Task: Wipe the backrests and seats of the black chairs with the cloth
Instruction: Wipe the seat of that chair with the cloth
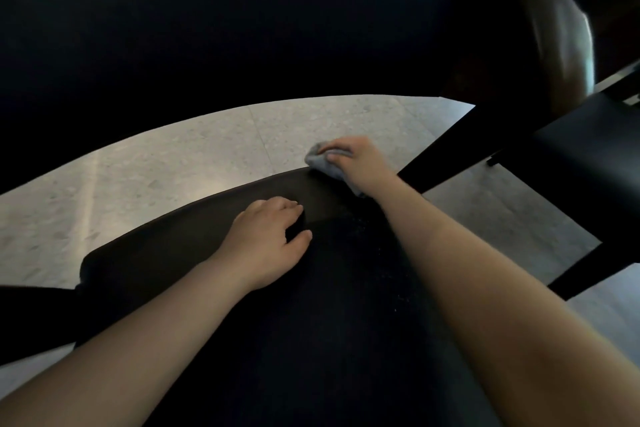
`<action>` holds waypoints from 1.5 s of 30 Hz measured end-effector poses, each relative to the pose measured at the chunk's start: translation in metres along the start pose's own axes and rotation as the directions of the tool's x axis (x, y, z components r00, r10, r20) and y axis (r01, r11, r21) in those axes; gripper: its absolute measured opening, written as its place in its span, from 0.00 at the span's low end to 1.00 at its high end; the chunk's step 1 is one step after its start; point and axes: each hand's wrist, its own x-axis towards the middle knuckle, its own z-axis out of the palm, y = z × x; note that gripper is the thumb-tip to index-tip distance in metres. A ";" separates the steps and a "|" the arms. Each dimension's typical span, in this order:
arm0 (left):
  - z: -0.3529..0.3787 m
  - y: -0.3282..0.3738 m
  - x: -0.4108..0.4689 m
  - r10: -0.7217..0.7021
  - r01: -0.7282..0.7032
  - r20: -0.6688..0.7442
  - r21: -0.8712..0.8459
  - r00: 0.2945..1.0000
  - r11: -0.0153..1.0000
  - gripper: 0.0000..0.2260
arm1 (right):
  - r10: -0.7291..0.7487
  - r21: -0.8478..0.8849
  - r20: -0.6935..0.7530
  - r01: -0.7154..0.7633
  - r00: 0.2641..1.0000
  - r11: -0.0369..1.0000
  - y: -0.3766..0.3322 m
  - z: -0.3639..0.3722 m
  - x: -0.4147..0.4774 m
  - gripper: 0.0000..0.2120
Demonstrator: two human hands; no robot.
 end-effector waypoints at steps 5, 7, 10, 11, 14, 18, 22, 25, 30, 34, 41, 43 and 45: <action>-0.003 -0.001 0.000 0.003 -0.003 0.004 -0.018 1.000 1.000 0.24 | -0.010 0.010 0.171 0.009 0.985 1.000 -0.007 -0.003 -0.012 0.09; -0.005 -0.003 0.000 0.008 -0.008 0.006 -0.037 1.000 0.999 0.24 | -0.017 -0.019 0.321 0.024 0.947 1.000 -0.012 -0.024 -0.037 0.11; -0.010 -0.005 -0.002 0.018 -0.016 0.023 -0.094 1.000 0.995 0.24 | 0.018 -0.080 0.447 0.020 0.894 0.997 -0.019 -0.060 -0.072 0.14; -0.013 -0.007 -0.004 0.020 -0.018 0.013 -0.124 1.000 0.992 0.23 | 0.010 -0.039 0.408 0.006 0.913 0.999 -0.022 -0.067 -0.077 0.14; -0.022 -0.012 -0.013 0.009 -0.022 -0.088 -0.156 0.996 0.987 0.21 | -0.085 0.080 0.029 0.083 0.996 0.993 -0.024 -0.057 -0.063 0.12; -0.030 -0.014 -0.033 -0.033 0.026 -0.091 -0.079 0.995 0.997 0.23 | -0.007 0.032 0.054 0.005 0.998 0.999 -0.022 0.001 -0.019 0.10; -0.025 -0.015 -0.047 -0.036 0.035 -0.021 -0.037 0.999 0.999 0.24 | -0.039 -0.068 0.177 0.051 0.984 0.996 -0.017 0.005 -0.039 0.08; -0.019 -0.014 -0.050 -0.047 0.046 -0.024 -0.029 0.999 0.999 0.24 | -0.096 -0.064 0.319 0.123 0.943 0.990 -0.015 -0.023 -0.092 0.09; -0.016 -0.012 -0.050 -0.032 0.033 -0.016 0.038 0.999 0.999 0.25 | -0.067 0.076 0.258 0.049 0.964 0.996 -0.026 -0.068 -0.140 0.15; -0.017 -0.007 -0.051 -0.037 0.036 0.007 0.081 0.999 0.996 0.26 | -0.105 0.025 0.042 0.104 0.994 0.994 -0.031 -0.048 -0.098 0.10; -0.024 -0.005 -0.054 -0.064 0.061 0.041 0.071 0.997 0.996 0.25 | 0.028 -0.008 0.270 -0.027 0.963 1.000 -0.015 -0.033 -0.127 0.12; -0.024 -0.002 -0.055 -0.046 0.044 0.031 0.057 0.998 0.997 0.25 | 0.027 0.024 0.386 -0.039 0.922 0.999 -0.017 -0.057 -0.152 0.13; -0.024 0.006 -0.058 -0.007 0.007 0.009 0.018 1.000 1.000 0.25 | 0.022 0.083 0.324 -0.052 0.946 0.995 -0.020 -0.079 -0.163 0.12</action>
